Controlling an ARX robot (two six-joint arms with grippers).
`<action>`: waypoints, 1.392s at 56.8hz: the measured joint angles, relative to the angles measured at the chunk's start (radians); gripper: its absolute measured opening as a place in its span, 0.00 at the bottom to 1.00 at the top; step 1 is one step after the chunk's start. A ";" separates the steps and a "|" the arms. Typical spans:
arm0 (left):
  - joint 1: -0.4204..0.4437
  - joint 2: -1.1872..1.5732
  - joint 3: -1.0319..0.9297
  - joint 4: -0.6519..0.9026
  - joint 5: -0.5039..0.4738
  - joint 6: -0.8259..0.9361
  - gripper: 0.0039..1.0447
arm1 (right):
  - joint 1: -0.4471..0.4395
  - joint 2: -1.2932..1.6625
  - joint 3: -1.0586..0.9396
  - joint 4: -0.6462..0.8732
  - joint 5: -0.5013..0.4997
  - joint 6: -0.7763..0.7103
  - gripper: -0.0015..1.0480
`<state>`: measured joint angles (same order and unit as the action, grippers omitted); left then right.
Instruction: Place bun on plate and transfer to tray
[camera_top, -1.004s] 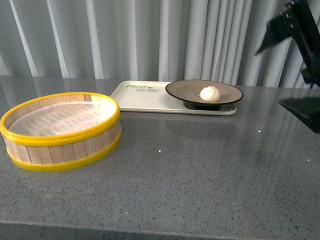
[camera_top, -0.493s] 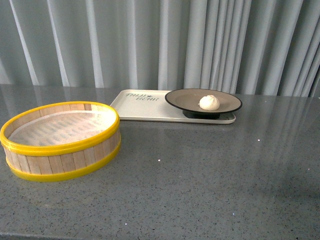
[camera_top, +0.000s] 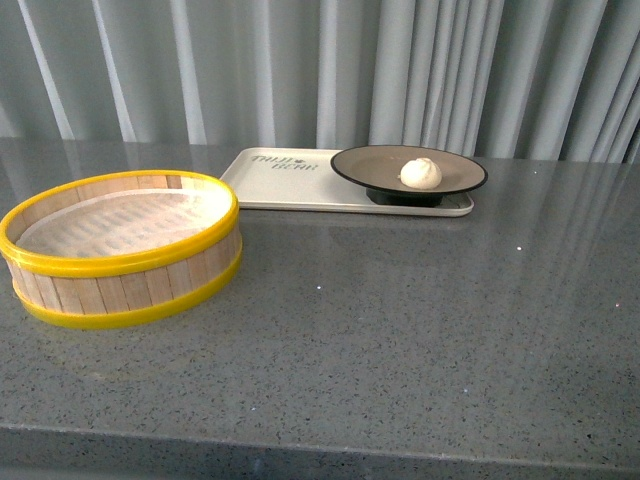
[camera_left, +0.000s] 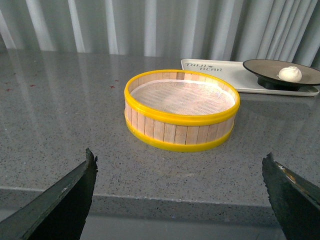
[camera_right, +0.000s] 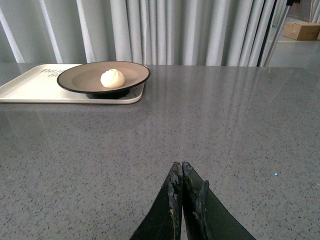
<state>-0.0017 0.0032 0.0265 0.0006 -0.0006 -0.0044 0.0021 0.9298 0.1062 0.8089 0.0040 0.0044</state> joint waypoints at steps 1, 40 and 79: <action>0.000 0.000 0.000 0.000 0.000 0.000 0.94 | 0.000 -0.013 -0.006 -0.008 -0.002 0.000 0.02; 0.000 0.000 0.000 0.000 0.000 0.000 0.94 | 0.000 -0.377 -0.101 -0.266 -0.002 -0.001 0.02; 0.000 0.000 0.000 0.000 0.000 0.000 0.94 | 0.000 -0.689 -0.101 -0.565 -0.002 -0.001 0.02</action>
<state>-0.0017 0.0032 0.0265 0.0006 -0.0006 -0.0044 0.0017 0.2413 0.0051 0.2443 0.0017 0.0036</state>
